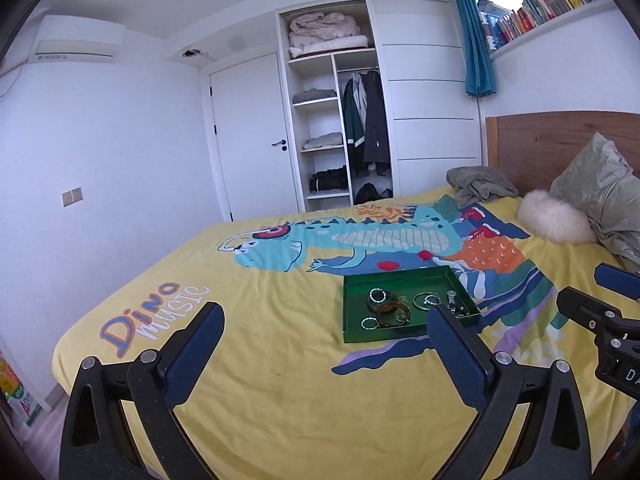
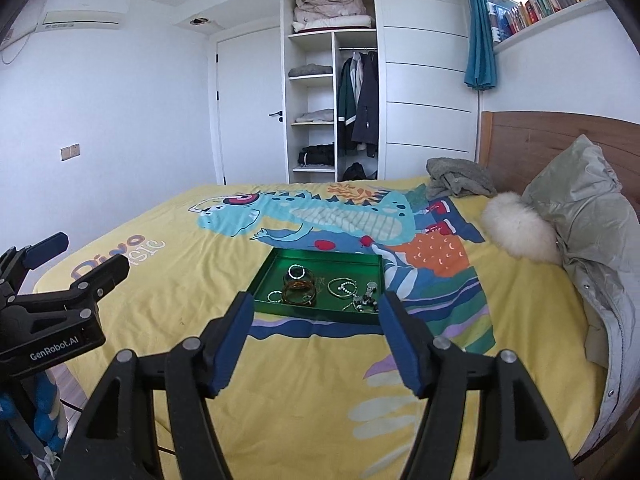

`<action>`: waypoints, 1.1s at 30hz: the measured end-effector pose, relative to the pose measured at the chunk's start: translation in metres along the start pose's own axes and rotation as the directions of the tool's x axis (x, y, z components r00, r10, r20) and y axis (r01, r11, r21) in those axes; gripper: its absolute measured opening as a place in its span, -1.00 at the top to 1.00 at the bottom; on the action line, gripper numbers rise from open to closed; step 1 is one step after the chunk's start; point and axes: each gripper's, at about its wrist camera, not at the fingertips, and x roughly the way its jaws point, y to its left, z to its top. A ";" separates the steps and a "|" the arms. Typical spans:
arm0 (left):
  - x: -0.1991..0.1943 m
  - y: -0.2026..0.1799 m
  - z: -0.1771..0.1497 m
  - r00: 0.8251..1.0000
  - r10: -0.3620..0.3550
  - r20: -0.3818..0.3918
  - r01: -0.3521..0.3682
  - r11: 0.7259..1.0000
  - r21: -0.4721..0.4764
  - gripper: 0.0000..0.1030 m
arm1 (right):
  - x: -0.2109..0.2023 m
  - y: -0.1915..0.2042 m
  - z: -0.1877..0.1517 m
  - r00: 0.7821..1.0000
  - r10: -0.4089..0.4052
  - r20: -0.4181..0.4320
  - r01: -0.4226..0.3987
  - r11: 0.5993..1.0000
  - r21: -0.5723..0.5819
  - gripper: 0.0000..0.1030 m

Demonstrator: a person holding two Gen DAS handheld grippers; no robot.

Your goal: Organize jewelry

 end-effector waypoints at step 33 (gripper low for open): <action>-0.066 0.014 -0.027 0.997 -0.003 0.073 0.007 0.999 -0.051 -1.00 | -0.064 0.011 -0.038 0.995 -0.073 0.074 0.074 0.997 -0.011 -0.36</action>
